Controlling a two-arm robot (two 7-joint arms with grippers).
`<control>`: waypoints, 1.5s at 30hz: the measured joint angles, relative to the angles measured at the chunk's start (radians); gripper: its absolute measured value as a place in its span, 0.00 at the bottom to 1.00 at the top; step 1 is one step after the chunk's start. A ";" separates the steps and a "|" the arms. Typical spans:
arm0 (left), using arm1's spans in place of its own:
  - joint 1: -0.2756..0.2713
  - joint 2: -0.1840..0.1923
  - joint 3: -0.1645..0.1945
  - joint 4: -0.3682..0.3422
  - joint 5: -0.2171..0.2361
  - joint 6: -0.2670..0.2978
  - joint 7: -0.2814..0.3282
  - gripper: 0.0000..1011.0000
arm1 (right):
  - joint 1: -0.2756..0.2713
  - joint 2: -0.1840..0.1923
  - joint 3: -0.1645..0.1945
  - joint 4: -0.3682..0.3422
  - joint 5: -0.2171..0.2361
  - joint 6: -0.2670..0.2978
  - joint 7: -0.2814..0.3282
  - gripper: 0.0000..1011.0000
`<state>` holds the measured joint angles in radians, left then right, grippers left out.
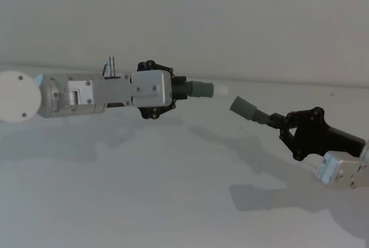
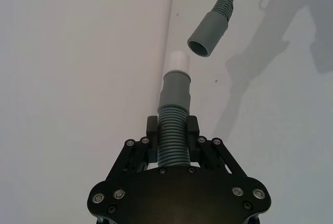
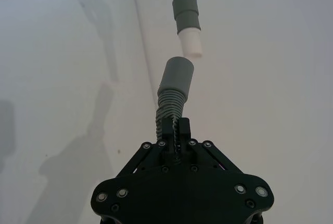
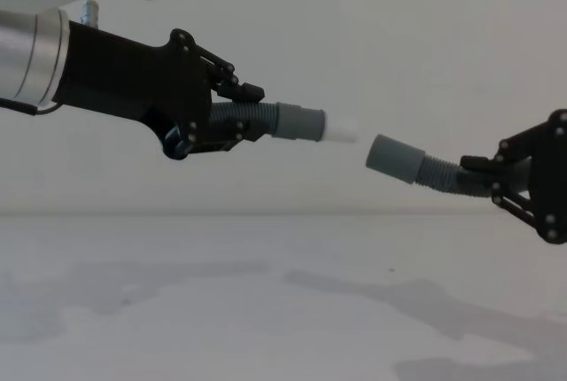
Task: Use both hands to pick up one end of the pipe from the table, align the ends, and insert them.
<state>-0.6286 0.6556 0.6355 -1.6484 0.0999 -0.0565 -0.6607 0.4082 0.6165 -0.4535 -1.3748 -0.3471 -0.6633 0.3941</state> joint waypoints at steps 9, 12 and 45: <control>-0.001 0.001 0.000 0.000 0.001 -0.001 -0.001 0.30 | 0.022 -0.010 -0.008 0.009 -0.040 -0.006 -0.019 0.05; -0.001 0.001 0.000 0.000 0.001 -0.001 -0.002 0.30 | 0.030 -0.014 -0.008 0.012 -0.052 -0.002 -0.027 0.05; -0.001 0.001 0.000 0.000 0.001 -0.001 -0.001 0.30 | 0.086 -0.002 -0.038 0.018 -0.070 0.014 -0.015 0.05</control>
<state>-0.6297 0.6569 0.6355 -1.6486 0.1007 -0.0579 -0.6621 0.4943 0.6148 -0.4918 -1.3573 -0.4170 -0.6497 0.3794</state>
